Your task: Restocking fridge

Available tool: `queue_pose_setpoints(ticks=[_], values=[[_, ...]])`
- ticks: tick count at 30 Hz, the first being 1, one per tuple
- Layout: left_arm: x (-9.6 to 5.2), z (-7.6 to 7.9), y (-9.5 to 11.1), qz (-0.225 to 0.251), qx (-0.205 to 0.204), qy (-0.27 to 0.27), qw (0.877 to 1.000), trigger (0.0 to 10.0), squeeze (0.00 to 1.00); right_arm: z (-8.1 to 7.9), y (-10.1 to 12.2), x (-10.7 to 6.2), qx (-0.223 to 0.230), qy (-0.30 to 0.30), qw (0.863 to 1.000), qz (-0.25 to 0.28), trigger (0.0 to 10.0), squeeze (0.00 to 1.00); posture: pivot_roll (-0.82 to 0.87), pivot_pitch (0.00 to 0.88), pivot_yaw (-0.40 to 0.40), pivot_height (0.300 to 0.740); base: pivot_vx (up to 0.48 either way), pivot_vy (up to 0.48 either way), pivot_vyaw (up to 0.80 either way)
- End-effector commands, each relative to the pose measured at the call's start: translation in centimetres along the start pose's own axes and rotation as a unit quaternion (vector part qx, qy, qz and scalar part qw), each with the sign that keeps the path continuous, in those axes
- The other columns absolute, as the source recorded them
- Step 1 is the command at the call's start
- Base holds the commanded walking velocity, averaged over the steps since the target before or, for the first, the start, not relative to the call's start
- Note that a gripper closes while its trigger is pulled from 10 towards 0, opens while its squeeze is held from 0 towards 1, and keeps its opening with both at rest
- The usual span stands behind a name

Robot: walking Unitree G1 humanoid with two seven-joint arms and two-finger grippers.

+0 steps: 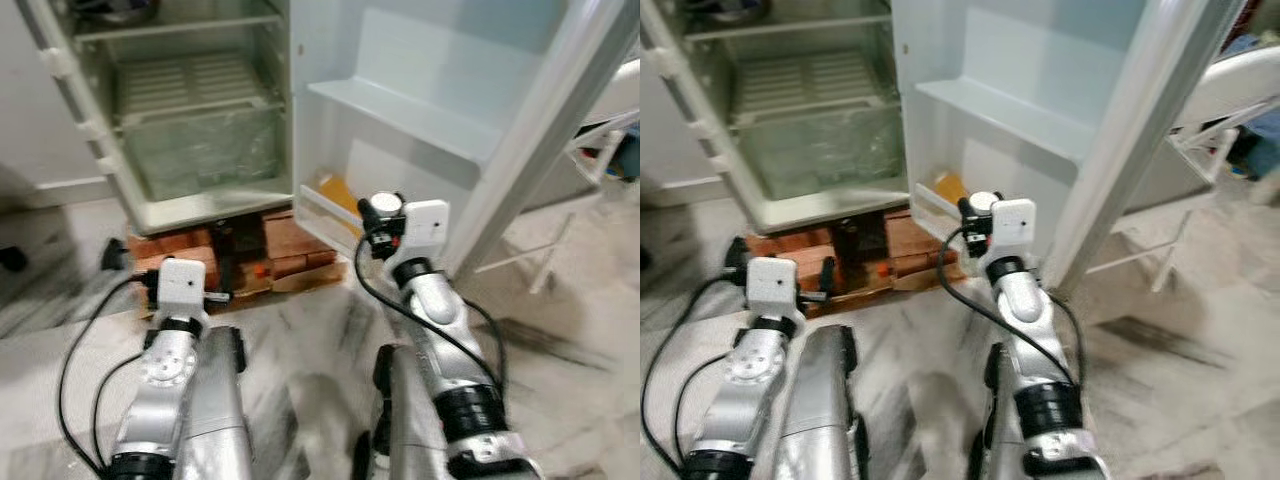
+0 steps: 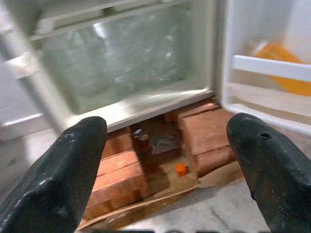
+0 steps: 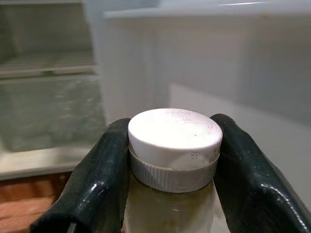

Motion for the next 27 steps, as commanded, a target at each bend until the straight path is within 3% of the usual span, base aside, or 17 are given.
queue_pose_setpoints(ticks=[1,5,12,14,17,22,27], values=[[-0.1,0.2,0.5,0.004,0.008,-0.004,1.0,10.0,0.0,-0.6,2.0,1.1,-0.019,-0.002,0.999,0.045,10.0,0.0,0.14,0.125,-0.013,0.495,0.0,0.0,0.0],[-0.3,-0.1,0.5,0.003,0.011,-0.004,1.0,10.0,0.0,-1.0,2.3,1.7,-0.037,-0.015,0.998,0.049,10.0,0.0,0.15,0.138,-0.013,0.495,0.0,0.0,0.0],[-0.9,-0.5,0.6,0.002,0.016,0.003,1.0,10.0,0.0,0.6,1.7,1.7,-0.075,-0.064,0.994,0.048,10.0,0.0,0.16,0.169,-0.014,0.495,0.0,0.0,0.0],[-1.1,-0.6,1.0,0.008,0.019,0.006,1.0,10.0,0.0,2.0,1.4,1.4,-0.132,-0.088,0.986,0.058,10.0,0.0,0.17,0.183,-0.013,0.495,0.0,0.0,0.0],[-1.3,-0.8,1.2,0.011,0.023,0.011,1.0,10.0,0.0,3.1,1.0,1.3,-0.175,-0.102,0.977,0.059,10.0,0.0,0.18,0.195,-0.012,0.495,0.0,0.0,0.0],[-1.7,-1.2,1.3,0.013,0.027,0.013,0.999,10.0,0.0,3.7,2.2,1.8,-0.158,-0.101,0.979,0.086,10.0,0.0,0.19,0.206,-0.012,0.495,0.0,0.0,0.0],[-1.8,-1.6,1.4,0.014,0.031,0.018,0.999,10.0,0.0,3.2,4.1,2.8,-0.184,-0.106,0.97,0.115,10.0,0.0,0.2,0.203,-0.029,0.495,0.0,0.0,0.0]])
Point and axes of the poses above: a point about 5 cm out from each wrist's last joint towards the gripper, its own x axis pointing out of the wrist towards the gripper, its own y axis along the axis of the wrist's last joint, z = x × y, the point moved 5 cm from there along x, pointing out of the wrist towards the gripper, and after that the axes turned 9 degrees about -x, right-handed, at the moved point
